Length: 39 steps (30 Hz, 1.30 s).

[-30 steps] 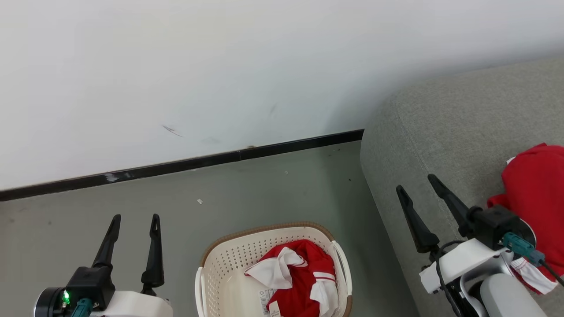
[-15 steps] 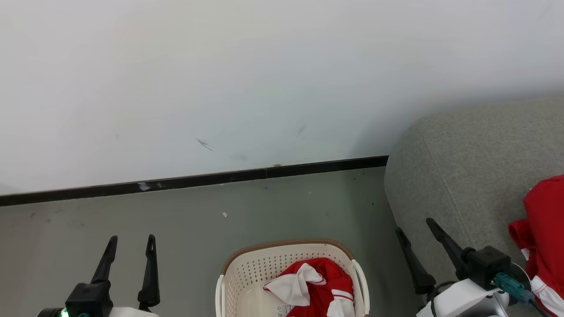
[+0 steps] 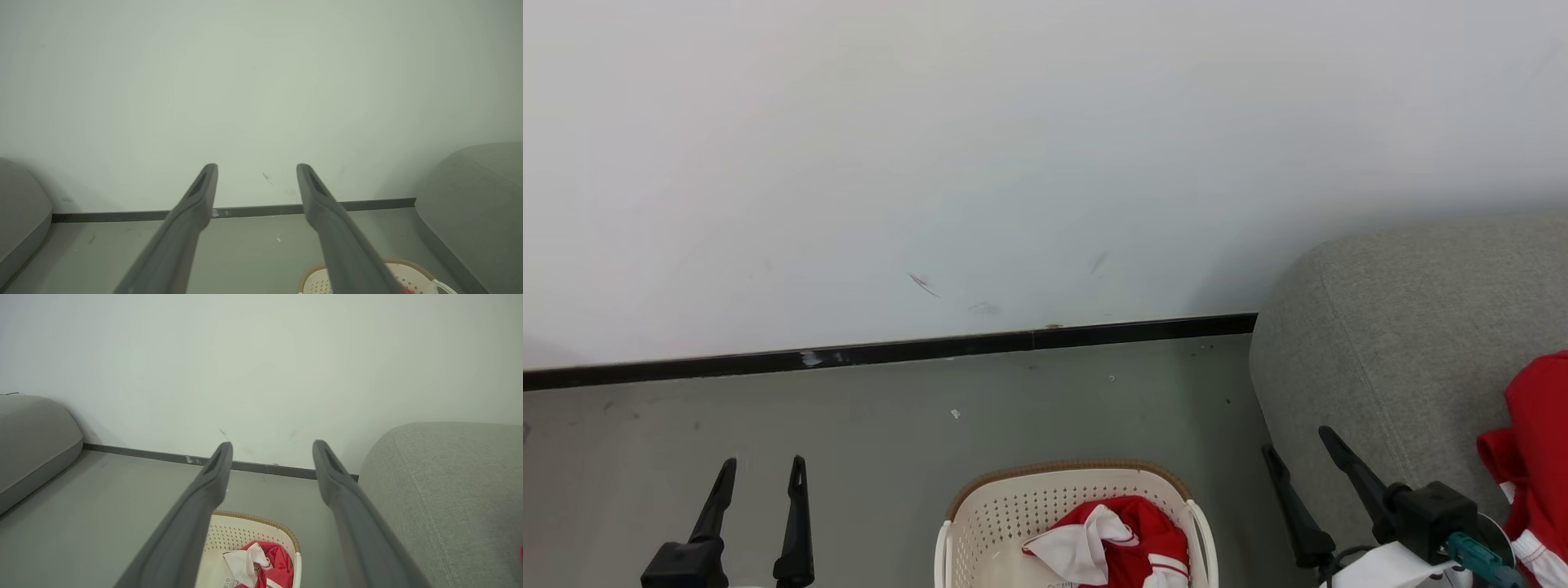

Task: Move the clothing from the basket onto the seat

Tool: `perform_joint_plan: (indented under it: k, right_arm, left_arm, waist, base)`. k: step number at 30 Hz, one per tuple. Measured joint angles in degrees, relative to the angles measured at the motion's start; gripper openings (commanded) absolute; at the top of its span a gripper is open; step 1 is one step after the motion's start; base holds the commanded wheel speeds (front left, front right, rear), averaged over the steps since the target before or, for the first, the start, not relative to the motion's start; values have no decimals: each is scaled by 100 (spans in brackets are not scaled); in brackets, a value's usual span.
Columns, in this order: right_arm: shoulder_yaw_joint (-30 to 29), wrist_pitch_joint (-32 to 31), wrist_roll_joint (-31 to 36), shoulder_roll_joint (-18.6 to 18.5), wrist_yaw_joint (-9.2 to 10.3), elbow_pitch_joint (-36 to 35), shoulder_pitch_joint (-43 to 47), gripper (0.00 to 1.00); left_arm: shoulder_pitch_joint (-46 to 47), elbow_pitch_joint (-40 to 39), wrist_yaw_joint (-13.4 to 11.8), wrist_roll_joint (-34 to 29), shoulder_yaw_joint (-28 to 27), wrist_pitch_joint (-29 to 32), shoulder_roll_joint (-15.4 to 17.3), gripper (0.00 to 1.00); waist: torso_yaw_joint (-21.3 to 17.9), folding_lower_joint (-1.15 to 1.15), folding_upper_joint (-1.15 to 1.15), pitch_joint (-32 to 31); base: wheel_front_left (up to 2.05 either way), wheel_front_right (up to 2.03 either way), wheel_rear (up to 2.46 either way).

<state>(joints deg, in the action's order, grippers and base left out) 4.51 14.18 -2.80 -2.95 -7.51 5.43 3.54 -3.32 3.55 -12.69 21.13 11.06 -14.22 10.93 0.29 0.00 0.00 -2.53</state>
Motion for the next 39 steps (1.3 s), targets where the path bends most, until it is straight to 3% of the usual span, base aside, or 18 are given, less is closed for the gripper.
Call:
perform_joint_plan:
  k: [24,39]
  right_arm:
    - [-38,1,-1,56,0,-528,135,100]
    - [-648,2,97,71,0,-1050,228,100]
  left_arm:
    - [-81,-42,102,0,5,0,56,100]
    - [669,177,514,-263,537,346,231,100]
  waist:
    - [17,0,0,161]
    - [-83,0,0,525]
  base:
    - [0,0,0]
    - [0,0,0]
